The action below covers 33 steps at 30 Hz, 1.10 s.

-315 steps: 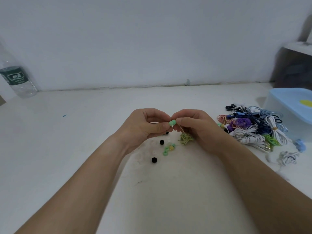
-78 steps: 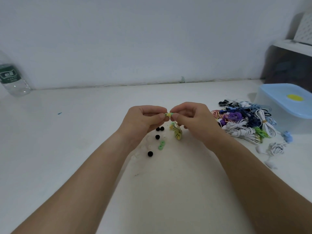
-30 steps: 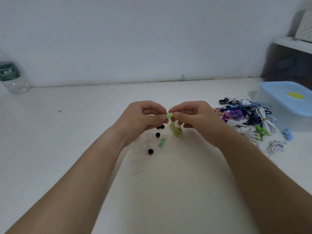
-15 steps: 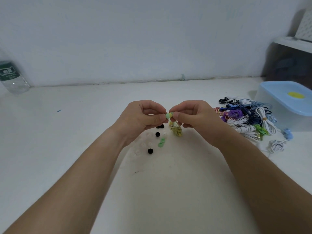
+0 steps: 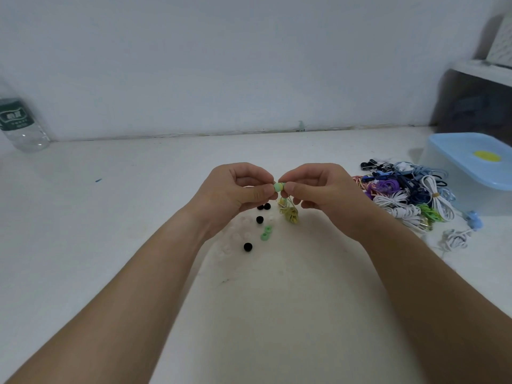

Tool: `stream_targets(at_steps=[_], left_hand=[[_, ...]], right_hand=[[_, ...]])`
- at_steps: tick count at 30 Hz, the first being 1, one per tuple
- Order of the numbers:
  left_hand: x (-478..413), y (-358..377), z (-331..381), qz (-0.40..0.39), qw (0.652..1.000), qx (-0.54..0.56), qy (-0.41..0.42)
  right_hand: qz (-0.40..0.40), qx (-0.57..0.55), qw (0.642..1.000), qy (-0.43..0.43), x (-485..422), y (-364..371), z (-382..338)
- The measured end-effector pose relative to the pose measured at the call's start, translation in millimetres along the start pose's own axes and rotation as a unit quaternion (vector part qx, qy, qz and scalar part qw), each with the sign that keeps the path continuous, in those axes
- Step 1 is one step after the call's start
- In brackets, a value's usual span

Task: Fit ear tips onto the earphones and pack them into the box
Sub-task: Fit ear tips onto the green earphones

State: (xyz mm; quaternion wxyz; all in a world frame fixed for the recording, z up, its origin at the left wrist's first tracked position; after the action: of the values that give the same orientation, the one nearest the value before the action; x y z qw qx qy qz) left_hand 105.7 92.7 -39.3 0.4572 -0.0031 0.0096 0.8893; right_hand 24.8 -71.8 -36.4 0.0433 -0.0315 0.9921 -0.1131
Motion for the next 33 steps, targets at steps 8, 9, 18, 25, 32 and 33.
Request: stream_targets(at_steps=[8,9,18,25,32,33], left_hand=[[1,3,5,0.013,0.999,-0.042,0.018],[2,5,6,0.012,0.999,-0.044,0.022],[-3,17,12,0.05,0.969,-0.231,0.069],[-8,22,18,0.072,0.948,-0.297,0.089],[-9,20,14,0.079,0.954,-0.278,0.073],[-9,20,14,0.083,0.955,-0.273,0.075]], right_hand=[[0.025,0.005,1.0,0.002,0,-3,-3],[0.029,0.002,1.0,0.002,1,-3,-3],[0.04,-0.014,0.999,0.011,3,-4,-2],[0.108,0.121,0.983,0.081,4,-10,7],[0.007,0.339,0.927,0.163,-1,13,18],[0.026,0.353,0.923,0.152,-2,13,19]])
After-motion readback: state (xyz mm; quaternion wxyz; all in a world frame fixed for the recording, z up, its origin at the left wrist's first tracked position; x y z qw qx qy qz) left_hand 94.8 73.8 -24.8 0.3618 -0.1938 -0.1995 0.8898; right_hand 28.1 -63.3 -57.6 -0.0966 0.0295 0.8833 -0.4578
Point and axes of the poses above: each hand's wrist, its own x-axis away from the middle knuckle, its own y-axis out of the palm, z = x × y, the point moved 4 cm from there along -x, towards the middle knuckle, and after that the axes turned 14 degrees about -z, right-handed, at the moved point
